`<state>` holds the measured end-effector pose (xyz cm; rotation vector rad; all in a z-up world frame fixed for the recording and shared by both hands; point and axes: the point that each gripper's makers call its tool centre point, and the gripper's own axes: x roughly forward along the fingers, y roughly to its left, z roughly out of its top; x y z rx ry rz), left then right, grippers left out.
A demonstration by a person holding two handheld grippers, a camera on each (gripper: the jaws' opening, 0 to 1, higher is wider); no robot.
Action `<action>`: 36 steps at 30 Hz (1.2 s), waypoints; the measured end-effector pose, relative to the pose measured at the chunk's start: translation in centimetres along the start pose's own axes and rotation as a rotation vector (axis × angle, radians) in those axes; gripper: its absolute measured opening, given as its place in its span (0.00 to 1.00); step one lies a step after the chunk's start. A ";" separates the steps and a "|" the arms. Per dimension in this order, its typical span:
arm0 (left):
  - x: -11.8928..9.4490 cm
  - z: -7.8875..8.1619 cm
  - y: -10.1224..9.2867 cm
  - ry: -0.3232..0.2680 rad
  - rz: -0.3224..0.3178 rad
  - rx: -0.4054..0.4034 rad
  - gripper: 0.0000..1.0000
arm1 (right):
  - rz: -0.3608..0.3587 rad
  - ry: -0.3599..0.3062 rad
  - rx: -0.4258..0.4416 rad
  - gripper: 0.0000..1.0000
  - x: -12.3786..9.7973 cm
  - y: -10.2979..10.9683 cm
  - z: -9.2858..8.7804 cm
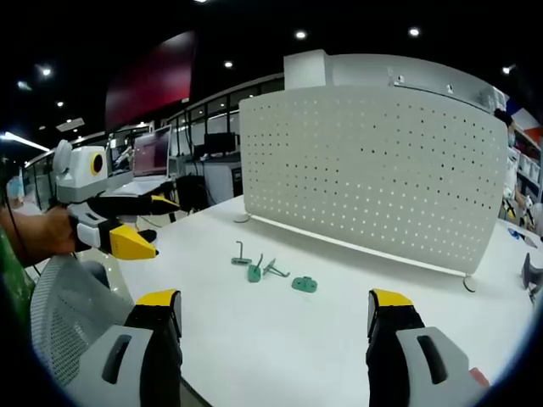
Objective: Insert the hook assembly into the mounting plate slot until the hook locks in place.
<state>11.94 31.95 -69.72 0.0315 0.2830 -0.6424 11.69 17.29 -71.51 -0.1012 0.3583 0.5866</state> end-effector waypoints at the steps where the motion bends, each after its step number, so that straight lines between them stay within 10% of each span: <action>1: 0.0 0.0 0.0 0.000 -0.001 0.000 0.85 | 0.000 0.000 0.001 0.93 0.0 0.0 0.0; 36: 0.1 -0.4 -0.2 0.020 -0.008 0.012 0.81 | 0.009 0.017 0.013 0.91 0.1 0.1 -0.4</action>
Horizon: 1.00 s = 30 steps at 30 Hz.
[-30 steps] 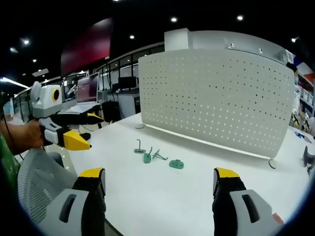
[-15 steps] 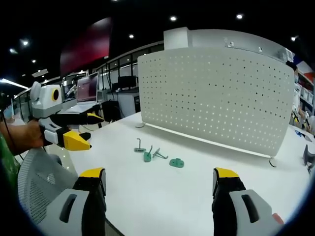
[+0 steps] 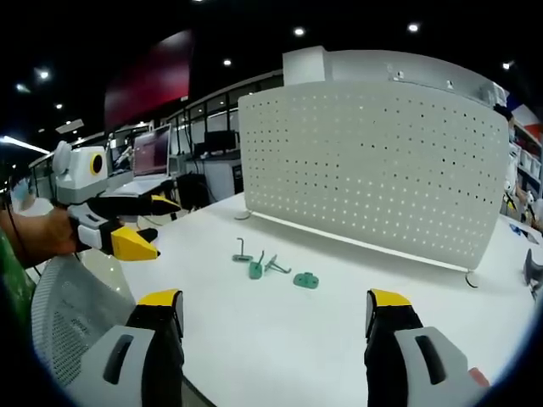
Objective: Insert the hook assembly into the mounting plate slot until the hook locks in place.
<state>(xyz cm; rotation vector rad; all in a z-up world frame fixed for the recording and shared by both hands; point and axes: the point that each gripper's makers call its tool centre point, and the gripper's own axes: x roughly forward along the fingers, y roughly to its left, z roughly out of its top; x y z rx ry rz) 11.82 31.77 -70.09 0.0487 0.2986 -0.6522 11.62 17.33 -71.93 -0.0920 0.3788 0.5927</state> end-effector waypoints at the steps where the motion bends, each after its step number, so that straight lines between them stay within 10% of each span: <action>1: 0.0 0.0 0.0 0.001 -0.001 0.000 0.81 | 0.000 0.000 -0.001 0.91 0.0 0.0 0.0; 30: 0.0 -0.1 -0.4 0.007 -0.022 0.009 0.67 | 0.013 0.015 -0.001 0.82 0.0 0.2 -0.3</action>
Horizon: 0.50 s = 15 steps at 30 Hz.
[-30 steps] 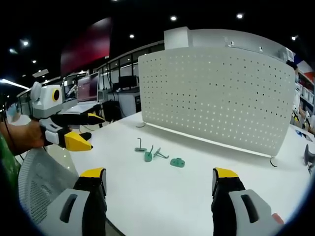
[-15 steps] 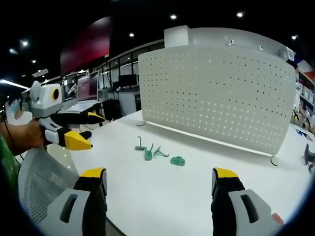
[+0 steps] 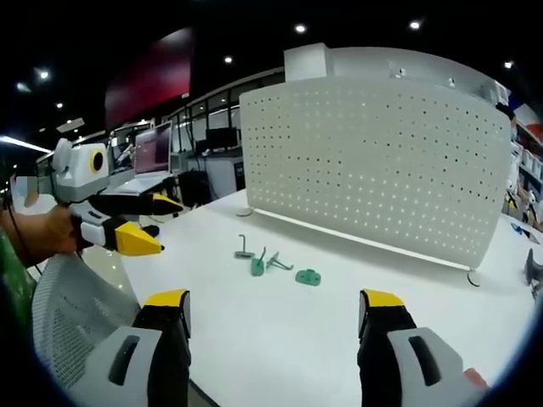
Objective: Insert the hook assembly into the mounting plate slot until the hook locks in place.
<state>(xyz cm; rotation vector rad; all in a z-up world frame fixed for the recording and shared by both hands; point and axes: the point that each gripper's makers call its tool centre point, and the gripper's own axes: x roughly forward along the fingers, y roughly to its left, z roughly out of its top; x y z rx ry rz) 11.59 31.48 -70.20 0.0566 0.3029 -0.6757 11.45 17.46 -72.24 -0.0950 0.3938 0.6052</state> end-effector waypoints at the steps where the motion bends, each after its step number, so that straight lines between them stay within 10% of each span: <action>1: 0.0 0.0 0.0 0.000 0.000 0.000 0.66 | 0.003 -0.001 0.000 0.81 0.0 0.1 0.0; 15: 0.0 0.0 -0.1 0.001 -0.008 0.007 0.59 | 0.009 -0.002 0.003 0.74 0.0 0.1 0.0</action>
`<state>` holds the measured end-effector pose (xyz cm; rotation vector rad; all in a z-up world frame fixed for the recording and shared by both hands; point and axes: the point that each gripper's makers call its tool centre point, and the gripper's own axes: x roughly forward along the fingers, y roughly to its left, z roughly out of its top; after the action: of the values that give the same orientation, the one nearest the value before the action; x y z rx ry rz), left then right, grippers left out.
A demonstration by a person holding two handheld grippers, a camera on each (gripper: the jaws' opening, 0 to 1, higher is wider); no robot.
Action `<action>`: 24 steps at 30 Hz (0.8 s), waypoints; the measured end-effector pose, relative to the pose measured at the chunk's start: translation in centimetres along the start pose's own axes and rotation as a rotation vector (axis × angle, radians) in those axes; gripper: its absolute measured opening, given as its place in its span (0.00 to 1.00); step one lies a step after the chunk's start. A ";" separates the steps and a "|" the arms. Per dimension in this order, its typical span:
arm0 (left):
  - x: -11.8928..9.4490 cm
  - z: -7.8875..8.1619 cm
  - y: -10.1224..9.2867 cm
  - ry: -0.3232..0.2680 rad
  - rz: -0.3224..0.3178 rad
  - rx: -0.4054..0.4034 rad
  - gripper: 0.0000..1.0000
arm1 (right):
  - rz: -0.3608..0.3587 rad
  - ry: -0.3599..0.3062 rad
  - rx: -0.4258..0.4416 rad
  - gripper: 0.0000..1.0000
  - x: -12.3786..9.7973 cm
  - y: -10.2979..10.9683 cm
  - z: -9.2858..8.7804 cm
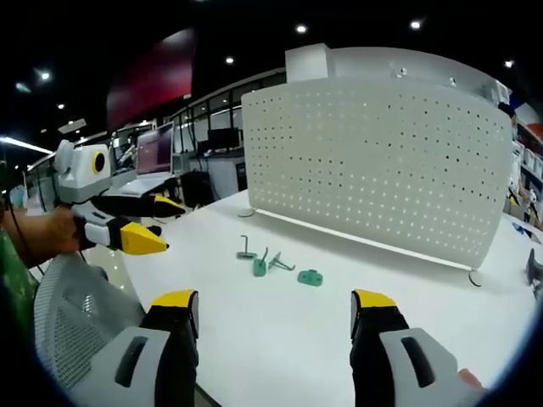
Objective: Insert the hook assembly into the mounting plate slot until the hook locks in place.
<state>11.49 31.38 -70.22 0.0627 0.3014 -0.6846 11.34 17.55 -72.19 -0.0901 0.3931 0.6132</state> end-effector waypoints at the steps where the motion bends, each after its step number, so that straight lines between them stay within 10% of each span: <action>1: 0.0 0.0 0.0 0.000 0.000 -0.001 0.59 | 0.000 0.000 0.001 0.74 0.0 0.0 0.0; 24: 0.1 -0.4 0.3 0.024 0.021 0.014 0.58 | 0.070 0.063 -0.075 0.62 3.0 -4.0 0.5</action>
<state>11.63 31.59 -70.64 0.0871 0.3182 -0.6659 16.09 15.98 -73.07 -0.1684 0.4355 0.6960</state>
